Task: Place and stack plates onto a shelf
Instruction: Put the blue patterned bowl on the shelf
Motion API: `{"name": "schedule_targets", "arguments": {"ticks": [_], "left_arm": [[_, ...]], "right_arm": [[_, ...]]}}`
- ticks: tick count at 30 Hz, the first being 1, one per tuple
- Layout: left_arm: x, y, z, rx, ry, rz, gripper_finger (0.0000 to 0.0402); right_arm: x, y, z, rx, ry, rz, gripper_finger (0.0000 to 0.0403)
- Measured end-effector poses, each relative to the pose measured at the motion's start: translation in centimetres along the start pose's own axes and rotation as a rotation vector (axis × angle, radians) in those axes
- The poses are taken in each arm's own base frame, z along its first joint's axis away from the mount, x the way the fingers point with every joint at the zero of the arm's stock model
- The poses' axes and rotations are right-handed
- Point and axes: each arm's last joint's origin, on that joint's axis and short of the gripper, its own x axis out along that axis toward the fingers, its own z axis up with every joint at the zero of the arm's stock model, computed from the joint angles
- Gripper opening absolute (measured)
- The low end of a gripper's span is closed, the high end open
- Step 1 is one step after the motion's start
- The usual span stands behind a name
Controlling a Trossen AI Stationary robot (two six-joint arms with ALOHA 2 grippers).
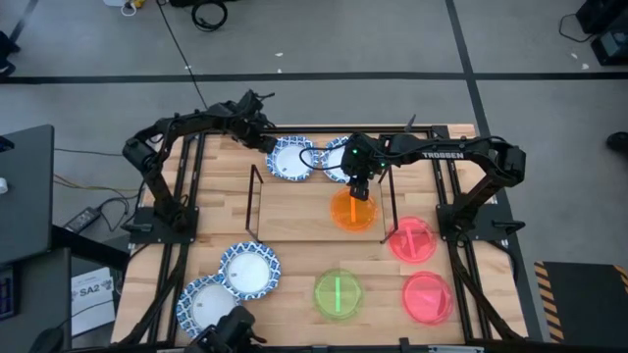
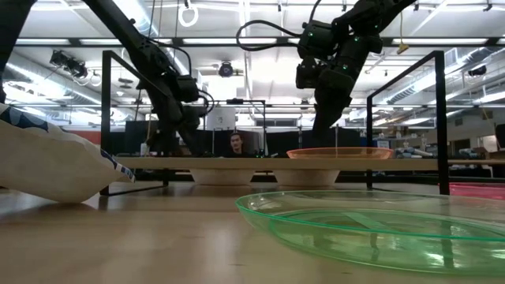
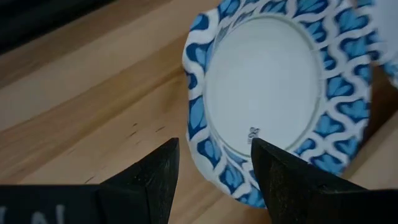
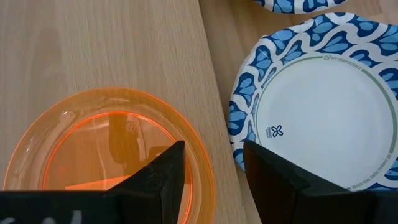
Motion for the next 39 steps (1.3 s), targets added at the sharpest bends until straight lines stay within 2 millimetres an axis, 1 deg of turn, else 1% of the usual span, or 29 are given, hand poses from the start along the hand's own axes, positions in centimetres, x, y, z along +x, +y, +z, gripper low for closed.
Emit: {"name": "schedule_targets", "arguments": {"ticks": [9, 15, 24, 26, 29, 33, 39], "left_arm": [[0.2, -0.1, -0.1, -0.017, -0.004, 0.061, 0.0206], [0.4, -0.2, -0.1, -0.014, -0.005, 0.064, 0.0206], [3.1, -0.4, -0.5, 0.000, 0.053, 0.070, 0.0206], [3.5, -0.4, -0.6, 0.001, 0.066, 0.071, 0.0206], [3.6, -0.3, -0.6, 0.001, 0.069, 0.067, 0.0204], [3.5, -0.2, -0.5, -0.003, 0.063, 0.066, 0.0186], [3.5, -0.1, -0.5, -0.005, 0.061, 0.065, 0.0137]], "right_arm": [[0.0, 0.0, 0.0, 0.000, 0.000, 0.000, 0.0168], [0.0, 0.0, 0.0, 0.000, -0.001, 0.000, 0.0168], [0.0, 0.0, 0.0, 0.000, -0.001, 0.000, 0.0168], [0.0, 0.0, 0.0, 0.000, -0.001, 0.000, 0.0168], [0.0, 0.0, 0.0, 0.000, -0.001, 0.000, 0.0168], [0.0, 0.0, 0.0, 0.000, -0.004, 0.000, 0.0168], [0.0, 0.0, 0.1, -0.001, -0.008, -0.001, 0.0168]]}}
